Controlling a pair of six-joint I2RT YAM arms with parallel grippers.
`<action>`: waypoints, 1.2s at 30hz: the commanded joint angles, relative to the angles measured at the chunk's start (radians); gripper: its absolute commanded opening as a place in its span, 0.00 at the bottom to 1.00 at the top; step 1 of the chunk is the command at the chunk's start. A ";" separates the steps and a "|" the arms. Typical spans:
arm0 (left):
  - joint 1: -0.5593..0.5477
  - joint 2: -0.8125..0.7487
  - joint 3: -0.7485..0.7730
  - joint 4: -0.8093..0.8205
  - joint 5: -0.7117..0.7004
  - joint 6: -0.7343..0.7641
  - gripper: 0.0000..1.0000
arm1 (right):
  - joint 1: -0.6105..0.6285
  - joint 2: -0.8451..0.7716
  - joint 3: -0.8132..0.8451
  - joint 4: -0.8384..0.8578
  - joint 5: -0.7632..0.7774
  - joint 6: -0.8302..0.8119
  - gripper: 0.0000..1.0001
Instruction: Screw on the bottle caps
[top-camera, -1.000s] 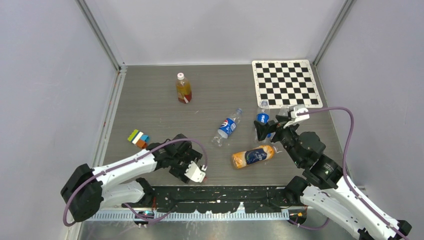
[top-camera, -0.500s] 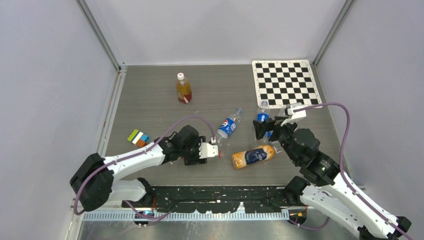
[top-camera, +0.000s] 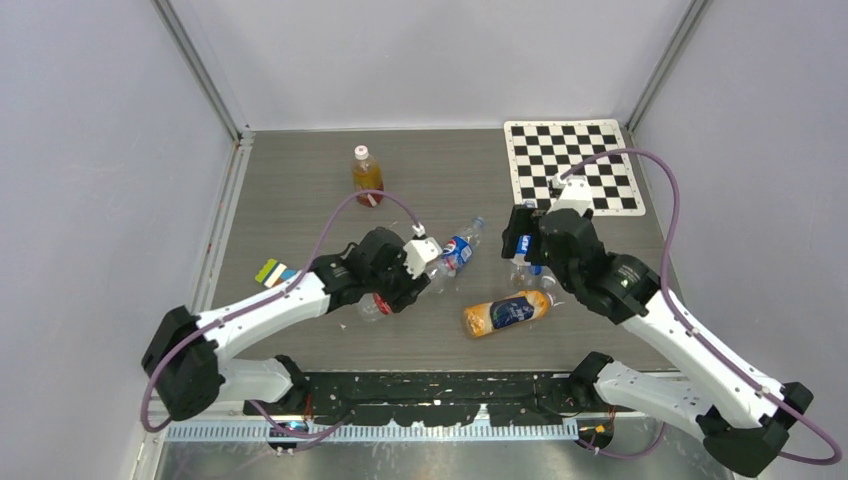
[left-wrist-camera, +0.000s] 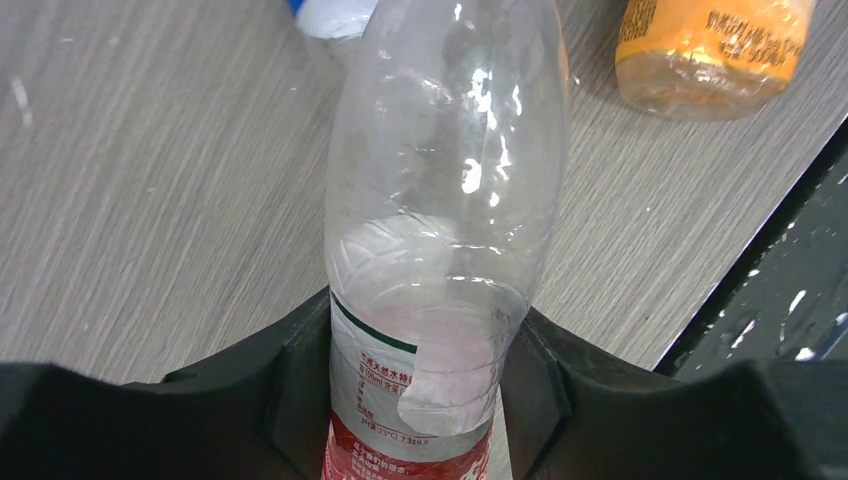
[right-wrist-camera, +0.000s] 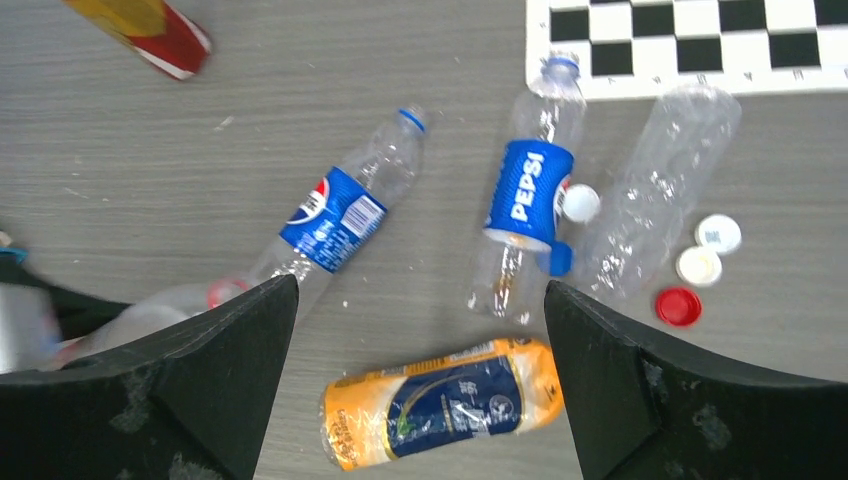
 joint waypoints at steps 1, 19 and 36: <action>-0.003 -0.171 -0.030 0.034 -0.101 -0.154 0.53 | -0.065 0.095 0.122 -0.227 0.019 0.164 1.00; -0.004 -0.231 -0.041 -0.154 -0.370 -0.400 0.56 | -0.752 0.393 0.095 -0.468 -0.196 0.402 0.93; 0.025 0.020 -0.112 -0.100 -0.376 -0.642 0.65 | -0.894 0.619 -0.062 -0.192 -0.330 0.364 0.46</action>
